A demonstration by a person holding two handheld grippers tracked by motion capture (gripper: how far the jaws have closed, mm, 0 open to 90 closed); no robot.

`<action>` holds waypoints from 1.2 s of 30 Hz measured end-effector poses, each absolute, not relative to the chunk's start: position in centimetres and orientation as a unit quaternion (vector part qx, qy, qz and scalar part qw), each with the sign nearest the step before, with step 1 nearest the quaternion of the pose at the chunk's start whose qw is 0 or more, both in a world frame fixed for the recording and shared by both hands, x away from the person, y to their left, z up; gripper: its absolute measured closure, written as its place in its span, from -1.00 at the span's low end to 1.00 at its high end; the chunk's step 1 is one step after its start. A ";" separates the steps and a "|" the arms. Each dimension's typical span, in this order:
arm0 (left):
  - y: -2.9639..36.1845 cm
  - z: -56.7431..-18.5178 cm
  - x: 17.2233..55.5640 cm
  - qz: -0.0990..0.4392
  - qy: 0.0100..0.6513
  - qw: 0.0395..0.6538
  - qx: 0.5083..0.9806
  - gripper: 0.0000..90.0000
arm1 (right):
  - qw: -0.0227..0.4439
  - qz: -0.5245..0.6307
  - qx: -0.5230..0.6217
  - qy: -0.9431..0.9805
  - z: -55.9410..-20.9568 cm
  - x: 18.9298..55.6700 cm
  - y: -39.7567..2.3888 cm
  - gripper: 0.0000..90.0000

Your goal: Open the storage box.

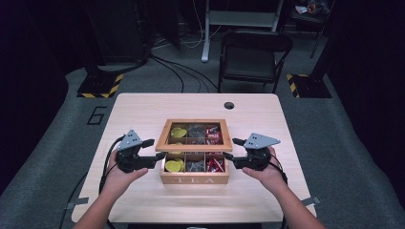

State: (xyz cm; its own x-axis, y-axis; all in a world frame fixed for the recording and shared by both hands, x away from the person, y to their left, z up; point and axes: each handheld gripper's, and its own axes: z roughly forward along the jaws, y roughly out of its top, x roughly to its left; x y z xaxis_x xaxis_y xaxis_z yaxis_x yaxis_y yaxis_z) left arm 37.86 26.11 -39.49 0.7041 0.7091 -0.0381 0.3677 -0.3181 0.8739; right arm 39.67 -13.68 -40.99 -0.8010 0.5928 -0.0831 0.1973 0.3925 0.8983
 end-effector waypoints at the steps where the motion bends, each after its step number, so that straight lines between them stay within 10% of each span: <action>1: 26.1 -39.4 37.9 0.180 0.341 0.476 0.791 -0.31 | 0.200 0.496 0.245 0.809 -40.8 39.8 -13.7 -0.20; 36: 25.4 -36.9 40.6 0.199 0.303 0.488 0.794 -0.15 | 0.165 0.516 0.228 0.809 -36.9 42.5 -13.6 -0.05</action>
State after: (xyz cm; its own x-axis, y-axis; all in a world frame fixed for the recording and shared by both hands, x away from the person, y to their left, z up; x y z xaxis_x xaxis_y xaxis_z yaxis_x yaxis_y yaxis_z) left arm 40.57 25.38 -36.94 0.7372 0.6754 0.0199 0.2868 -0.3394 0.8958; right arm 42.51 -13.62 -36.91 -0.8418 0.5388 -0.0326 0.1979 0.3644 0.9100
